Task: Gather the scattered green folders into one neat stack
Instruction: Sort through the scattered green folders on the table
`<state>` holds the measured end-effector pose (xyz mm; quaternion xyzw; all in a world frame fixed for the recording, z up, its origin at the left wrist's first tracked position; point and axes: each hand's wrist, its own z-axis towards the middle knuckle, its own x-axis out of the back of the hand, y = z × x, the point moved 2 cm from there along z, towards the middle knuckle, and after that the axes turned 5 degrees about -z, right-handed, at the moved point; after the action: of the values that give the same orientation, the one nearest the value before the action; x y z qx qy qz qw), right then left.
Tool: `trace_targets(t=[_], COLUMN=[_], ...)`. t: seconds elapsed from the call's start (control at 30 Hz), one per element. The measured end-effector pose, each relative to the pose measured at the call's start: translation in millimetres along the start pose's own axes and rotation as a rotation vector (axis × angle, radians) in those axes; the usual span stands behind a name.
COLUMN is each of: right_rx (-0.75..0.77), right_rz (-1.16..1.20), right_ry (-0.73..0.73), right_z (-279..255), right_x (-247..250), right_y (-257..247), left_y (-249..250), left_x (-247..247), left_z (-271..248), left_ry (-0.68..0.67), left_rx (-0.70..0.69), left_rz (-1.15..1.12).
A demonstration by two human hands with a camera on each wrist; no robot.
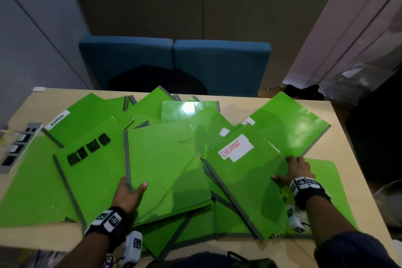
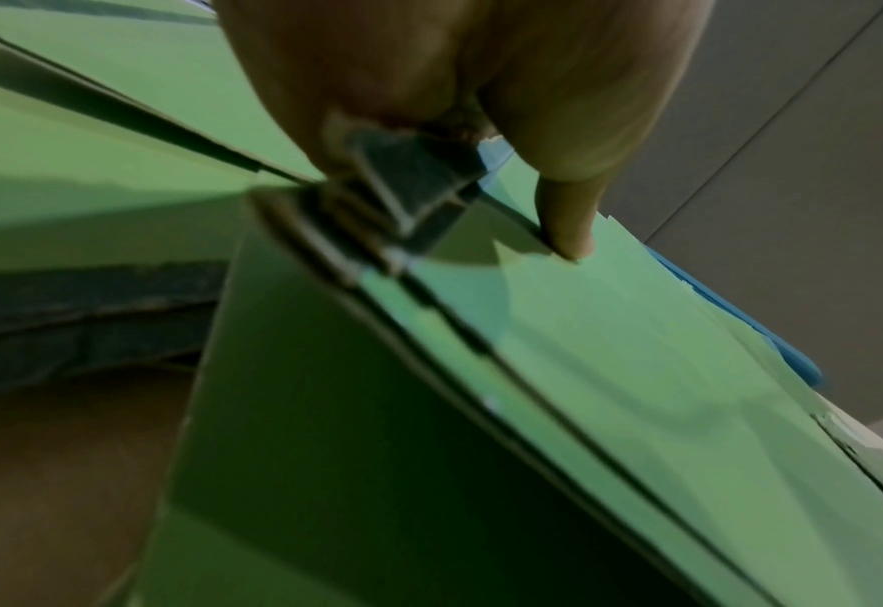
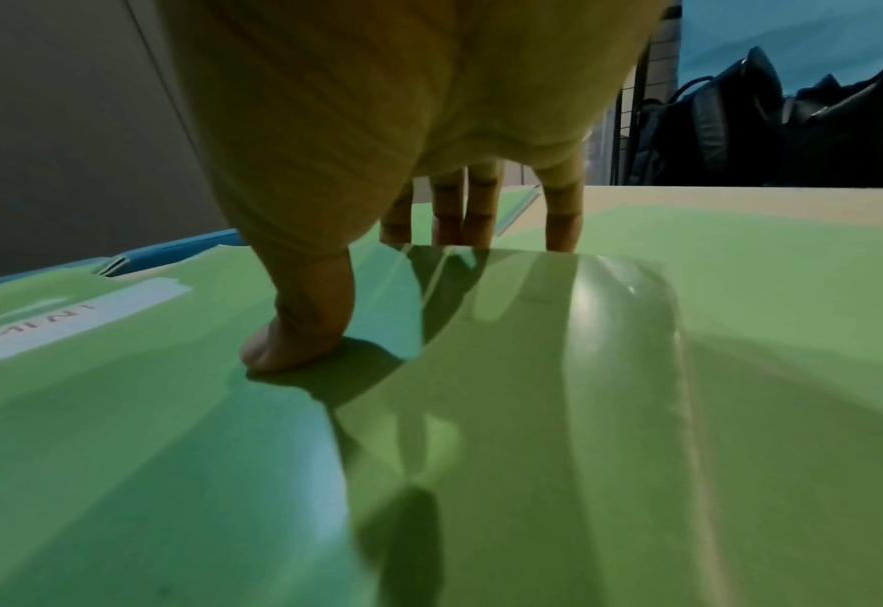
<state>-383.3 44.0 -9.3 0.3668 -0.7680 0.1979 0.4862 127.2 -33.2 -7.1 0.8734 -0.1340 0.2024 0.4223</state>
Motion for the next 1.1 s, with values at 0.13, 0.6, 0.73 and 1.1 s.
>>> trace_targets(t=[0.13,0.6,0.73,1.1], right_rx=[-0.033,-0.124,-0.203,0.025], right_rz=[0.168,0.159,0.283,1.042], right_ry=[-0.121,-0.105,-0.185,-0.03], right_z=[-7.5,-60.3,-59.4,-62.9], right_x=[-6.0,-32.9,-28.3,29.0], right_y=[10.2,-19.9,-20.5,9.9], left_y=[-4.3,-10.6,-14.5,-9.0], left_x=[-0.7,-3.5,0.2,20.8], left_z=[3.4,1.0,2.3,-4.1], left_ry=[-0.008,0.016,0.01,-0.035], left_rx=[0.009,-0.047,-0.059,-0.086], left_rz=[-0.008,-0.06,-0.06,-0.097])
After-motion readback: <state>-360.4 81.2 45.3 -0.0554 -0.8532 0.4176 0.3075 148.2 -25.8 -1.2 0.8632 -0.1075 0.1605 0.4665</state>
